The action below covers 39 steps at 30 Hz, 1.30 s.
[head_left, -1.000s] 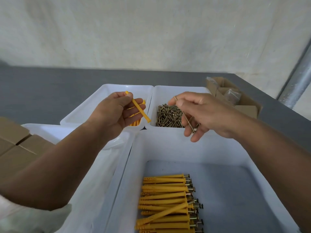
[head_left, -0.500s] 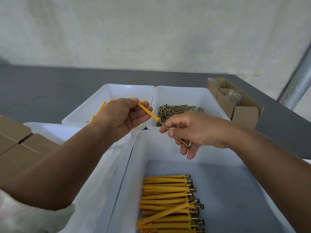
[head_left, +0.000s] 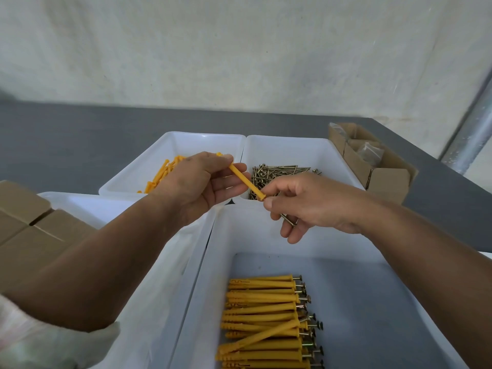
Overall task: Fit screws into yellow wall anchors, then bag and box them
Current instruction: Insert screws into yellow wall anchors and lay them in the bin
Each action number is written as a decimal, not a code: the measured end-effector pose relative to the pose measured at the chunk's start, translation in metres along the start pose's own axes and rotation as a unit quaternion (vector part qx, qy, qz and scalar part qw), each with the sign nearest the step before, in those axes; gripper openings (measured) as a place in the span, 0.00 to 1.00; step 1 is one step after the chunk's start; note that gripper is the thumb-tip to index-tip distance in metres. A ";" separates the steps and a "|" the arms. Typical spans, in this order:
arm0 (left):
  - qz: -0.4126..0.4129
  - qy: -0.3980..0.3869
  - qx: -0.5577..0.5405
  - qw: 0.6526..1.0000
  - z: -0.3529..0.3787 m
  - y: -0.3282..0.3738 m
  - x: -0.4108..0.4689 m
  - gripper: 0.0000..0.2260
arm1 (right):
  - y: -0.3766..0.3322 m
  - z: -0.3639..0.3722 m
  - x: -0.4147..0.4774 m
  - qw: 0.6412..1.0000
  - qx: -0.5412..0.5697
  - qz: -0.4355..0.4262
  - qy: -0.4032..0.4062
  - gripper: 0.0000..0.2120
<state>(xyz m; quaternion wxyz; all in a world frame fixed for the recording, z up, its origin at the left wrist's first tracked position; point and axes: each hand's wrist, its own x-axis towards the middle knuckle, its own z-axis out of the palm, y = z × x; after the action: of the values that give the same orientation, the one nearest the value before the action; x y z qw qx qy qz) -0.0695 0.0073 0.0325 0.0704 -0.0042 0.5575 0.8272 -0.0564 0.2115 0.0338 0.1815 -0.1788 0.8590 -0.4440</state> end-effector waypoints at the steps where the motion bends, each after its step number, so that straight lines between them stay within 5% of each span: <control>1: 0.000 -0.010 0.003 1.000 0.000 0.000 -0.001 0.07 | 0.000 0.000 0.000 1.000 0.001 -0.002 0.002 0.06; 10: -0.015 -0.105 0.100 0.989 0.001 -0.004 -0.006 0.01 | -0.005 0.000 -0.004 1.000 0.014 -0.018 0.001 0.06; 25: 0.071 0.055 0.182 0.979 -0.013 -0.001 0.006 0.03 | -0.020 0.015 -0.019 0.947 -0.260 0.080 -0.169 0.02; 29: 0.125 0.101 0.292 0.943 -0.019 -0.005 0.009 0.04 | -0.019 0.026 -0.019 0.931 -0.300 0.078 -0.194 0.00; 35: 0.186 0.166 0.499 0.830 -0.026 -0.013 0.012 0.04 | -0.013 0.041 -0.015 0.898 -0.384 0.071 -0.203 0.04; 39: 0.185 0.171 0.565 0.786 -0.030 -0.016 0.015 0.03 | -0.009 0.045 -0.013 0.881 -0.425 0.045 -0.204 0.07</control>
<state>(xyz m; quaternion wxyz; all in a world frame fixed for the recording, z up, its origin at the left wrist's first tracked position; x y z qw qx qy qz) -0.0842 -0.0126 0.0054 -0.1904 -0.0017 0.9181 0.3477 -0.0226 0.1816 0.0194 0.2793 -0.2861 0.9164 0.0188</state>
